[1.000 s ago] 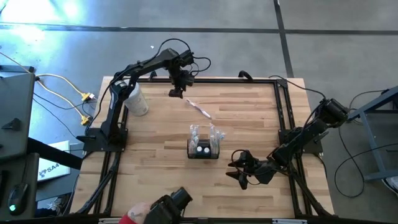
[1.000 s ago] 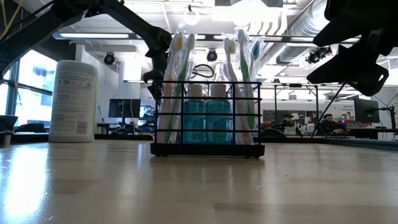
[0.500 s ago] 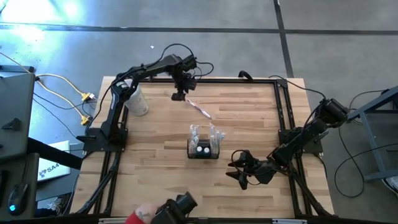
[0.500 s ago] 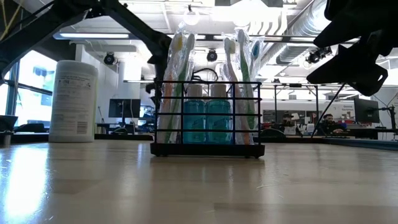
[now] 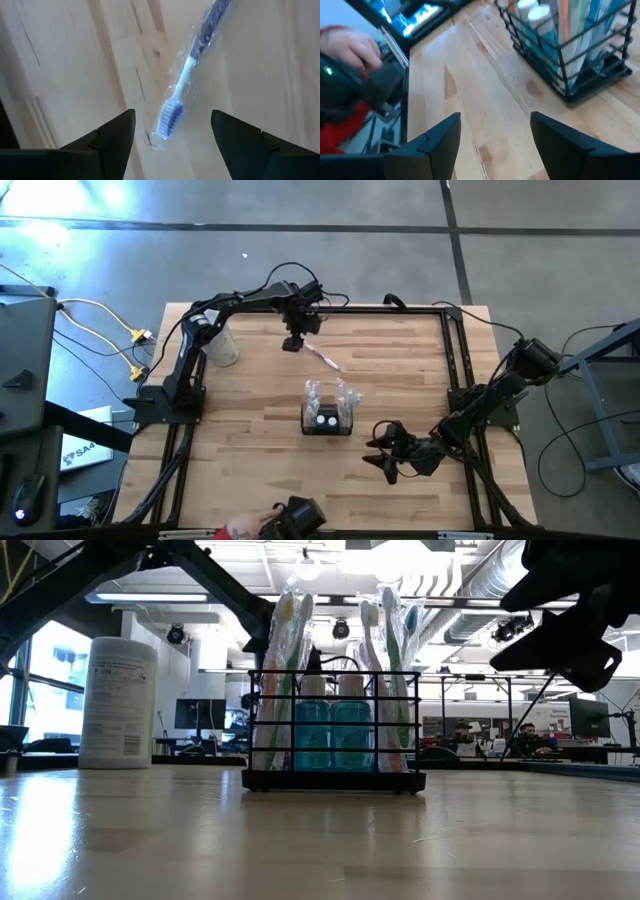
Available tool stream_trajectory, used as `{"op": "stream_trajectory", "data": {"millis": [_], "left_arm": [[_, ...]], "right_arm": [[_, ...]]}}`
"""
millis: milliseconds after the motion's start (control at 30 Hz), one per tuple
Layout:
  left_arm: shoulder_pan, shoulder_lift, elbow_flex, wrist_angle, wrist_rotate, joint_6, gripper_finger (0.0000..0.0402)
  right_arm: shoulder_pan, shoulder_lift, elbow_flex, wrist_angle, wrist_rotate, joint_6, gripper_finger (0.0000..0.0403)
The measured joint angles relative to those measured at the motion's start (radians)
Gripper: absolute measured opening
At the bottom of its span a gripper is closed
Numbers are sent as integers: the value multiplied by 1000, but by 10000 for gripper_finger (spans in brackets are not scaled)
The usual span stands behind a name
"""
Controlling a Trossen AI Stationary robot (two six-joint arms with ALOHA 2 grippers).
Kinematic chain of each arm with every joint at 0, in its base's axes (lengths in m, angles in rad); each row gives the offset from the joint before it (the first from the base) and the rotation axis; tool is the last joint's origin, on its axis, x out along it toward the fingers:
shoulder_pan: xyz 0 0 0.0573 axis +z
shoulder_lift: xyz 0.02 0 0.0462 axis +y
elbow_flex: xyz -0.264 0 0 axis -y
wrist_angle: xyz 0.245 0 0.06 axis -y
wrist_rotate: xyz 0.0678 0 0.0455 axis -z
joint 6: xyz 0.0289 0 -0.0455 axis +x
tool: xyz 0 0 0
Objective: Pick & Place toothbrushing station
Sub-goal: Put the violet toothbrush into the black wire organizer
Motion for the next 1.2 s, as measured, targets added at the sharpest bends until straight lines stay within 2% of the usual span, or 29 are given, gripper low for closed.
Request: {"op": "stream_trajectory", "data": {"millis": [167, 433, 1200], "left_arm": [[1, 0, -19, 1, -11, -11, 260], [0, -1, -77, 128, -97, 16, 260], [-14, 19, -77, 224, -49, 89, 260]], "right_arm": [[-22, 0, 0, 71, 11, -2, 231], [-40, -1, 0, 79, -45, -15, 231], [-39, -1, 0, 80, -60, -29, 231]]}}
